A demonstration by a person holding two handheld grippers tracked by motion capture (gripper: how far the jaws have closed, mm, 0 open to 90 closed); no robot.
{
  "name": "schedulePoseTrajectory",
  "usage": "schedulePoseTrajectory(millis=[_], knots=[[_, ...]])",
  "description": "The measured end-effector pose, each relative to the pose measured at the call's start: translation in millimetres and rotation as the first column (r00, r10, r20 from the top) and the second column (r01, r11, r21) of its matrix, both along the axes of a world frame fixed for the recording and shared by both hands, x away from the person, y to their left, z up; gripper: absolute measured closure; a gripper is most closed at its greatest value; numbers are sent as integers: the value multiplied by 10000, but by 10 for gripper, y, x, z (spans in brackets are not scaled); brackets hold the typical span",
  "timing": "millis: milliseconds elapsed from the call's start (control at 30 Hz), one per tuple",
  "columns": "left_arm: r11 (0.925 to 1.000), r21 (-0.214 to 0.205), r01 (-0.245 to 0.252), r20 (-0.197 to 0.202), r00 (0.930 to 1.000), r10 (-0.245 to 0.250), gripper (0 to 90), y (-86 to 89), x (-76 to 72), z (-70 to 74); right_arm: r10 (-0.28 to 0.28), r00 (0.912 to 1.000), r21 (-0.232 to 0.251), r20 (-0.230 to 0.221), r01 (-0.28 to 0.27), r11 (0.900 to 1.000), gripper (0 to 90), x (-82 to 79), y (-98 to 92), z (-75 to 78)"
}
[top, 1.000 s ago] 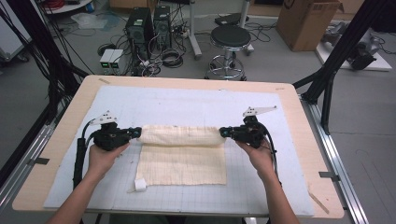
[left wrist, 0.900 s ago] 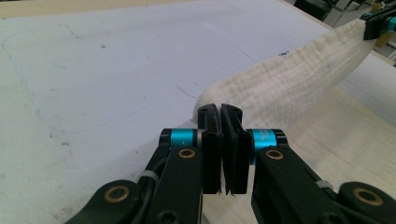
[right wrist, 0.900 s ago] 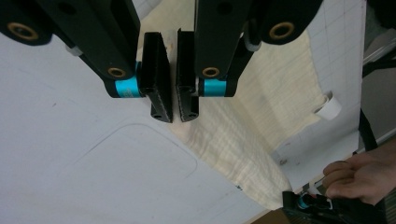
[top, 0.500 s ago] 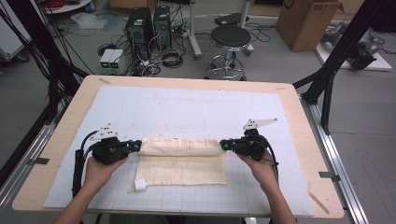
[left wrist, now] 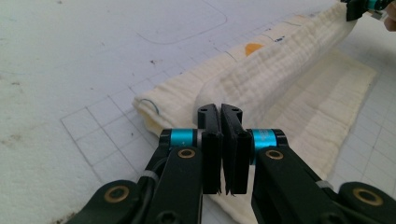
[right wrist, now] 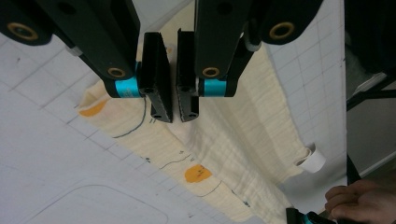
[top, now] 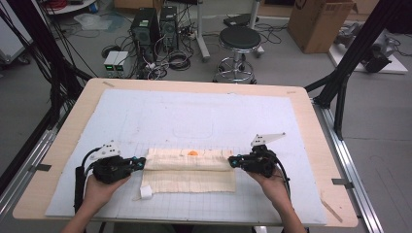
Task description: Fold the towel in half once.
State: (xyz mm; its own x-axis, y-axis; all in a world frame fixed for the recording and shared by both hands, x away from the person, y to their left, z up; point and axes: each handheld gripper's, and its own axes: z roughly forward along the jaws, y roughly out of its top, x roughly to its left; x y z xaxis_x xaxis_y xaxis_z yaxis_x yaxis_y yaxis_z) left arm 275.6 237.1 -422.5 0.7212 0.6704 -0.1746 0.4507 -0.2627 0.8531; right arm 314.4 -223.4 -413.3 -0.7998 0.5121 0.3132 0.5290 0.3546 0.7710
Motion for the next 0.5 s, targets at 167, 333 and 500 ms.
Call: schedulePoseTrajectory(millis=[167,333,500], knots=[[10000,49,83,-83,9999,-82,864,13,-40,-15,109,9999,-100,-65,-110,9999,849,-55,14,-31],[9991,137,401,-264,9989,-397,858,17,-107,-47,192,9996,-290,-192,-198,9994,836,-112,22,-92],[9939,-377,1036,-360,9938,-1050,696,71,-200,-50,365,9991,95,-205,-363,9993,740,-172,-18,-108]])
